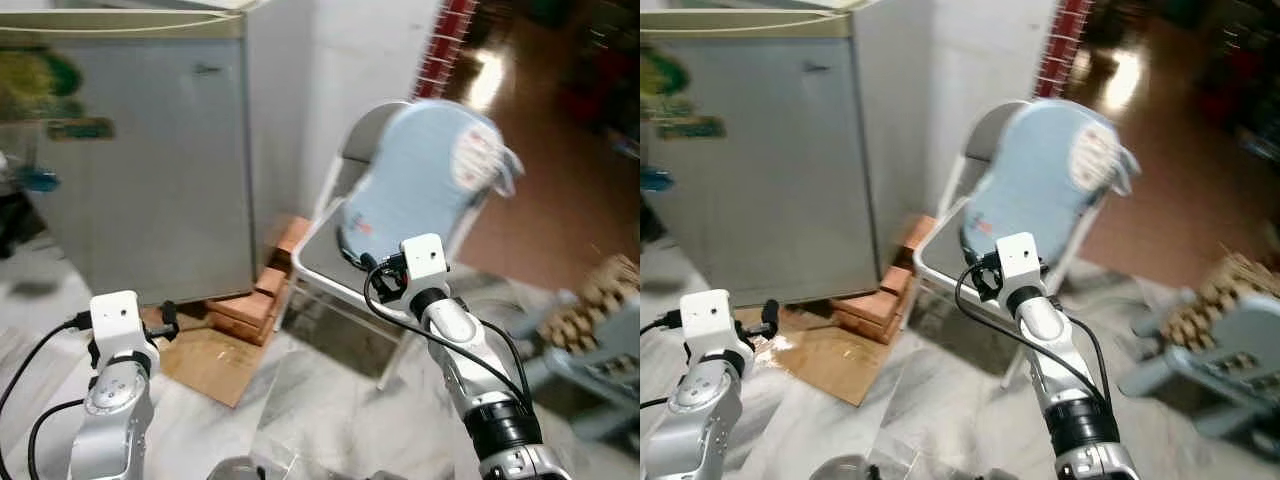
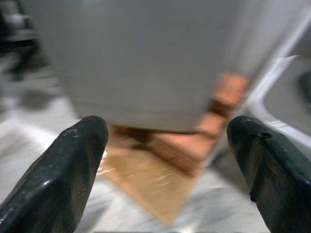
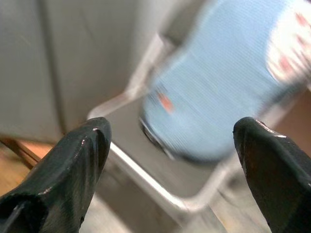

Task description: Restocking fridge

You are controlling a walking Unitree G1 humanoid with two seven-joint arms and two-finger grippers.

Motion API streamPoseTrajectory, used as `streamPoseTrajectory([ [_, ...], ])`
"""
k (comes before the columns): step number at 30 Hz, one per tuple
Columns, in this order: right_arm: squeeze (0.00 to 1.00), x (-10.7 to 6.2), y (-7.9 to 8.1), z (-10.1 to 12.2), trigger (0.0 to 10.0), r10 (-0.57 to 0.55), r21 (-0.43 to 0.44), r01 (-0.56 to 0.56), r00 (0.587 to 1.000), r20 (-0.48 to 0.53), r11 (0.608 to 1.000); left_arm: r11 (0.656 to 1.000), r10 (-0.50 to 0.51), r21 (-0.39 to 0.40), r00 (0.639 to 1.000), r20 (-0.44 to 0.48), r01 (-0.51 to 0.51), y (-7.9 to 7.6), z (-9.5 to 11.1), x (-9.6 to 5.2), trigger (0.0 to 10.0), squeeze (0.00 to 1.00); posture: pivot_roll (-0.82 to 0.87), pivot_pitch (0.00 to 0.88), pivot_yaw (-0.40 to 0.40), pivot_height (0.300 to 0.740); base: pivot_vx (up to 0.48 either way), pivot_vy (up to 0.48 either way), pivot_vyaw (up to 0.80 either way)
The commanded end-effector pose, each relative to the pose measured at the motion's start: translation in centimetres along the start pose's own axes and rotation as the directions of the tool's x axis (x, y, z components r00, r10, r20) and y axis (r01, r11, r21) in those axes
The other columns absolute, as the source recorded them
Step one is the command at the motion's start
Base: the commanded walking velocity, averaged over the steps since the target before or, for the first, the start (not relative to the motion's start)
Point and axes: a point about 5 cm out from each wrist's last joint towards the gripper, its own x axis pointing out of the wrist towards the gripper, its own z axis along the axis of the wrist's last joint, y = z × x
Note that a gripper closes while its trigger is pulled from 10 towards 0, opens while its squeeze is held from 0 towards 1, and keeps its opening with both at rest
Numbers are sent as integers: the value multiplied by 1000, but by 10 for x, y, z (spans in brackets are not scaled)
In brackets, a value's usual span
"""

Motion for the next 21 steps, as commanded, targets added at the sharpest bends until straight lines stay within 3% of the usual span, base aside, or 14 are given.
streamPoseTrajectory([
  [1,0,4,7,11,10000,16,5,-16,999,32,1000,999,31,23,1000,-4,-31,9,-3,-2,10000,0,81,24,-40,740,0,480,0],
  [17,0,5,13,15,10000,74,53,-76,996,41,996,998,52,32,998,25,-53,5,0,1,10000,0,82,23,-44,740,0,480,0],
  [21,0,5,14,17,10000,88,30,-89,995,52,996,998,47,30,998,33,-48,5,1,1,10000,0,82,23,-45,740,0,480,0],
])
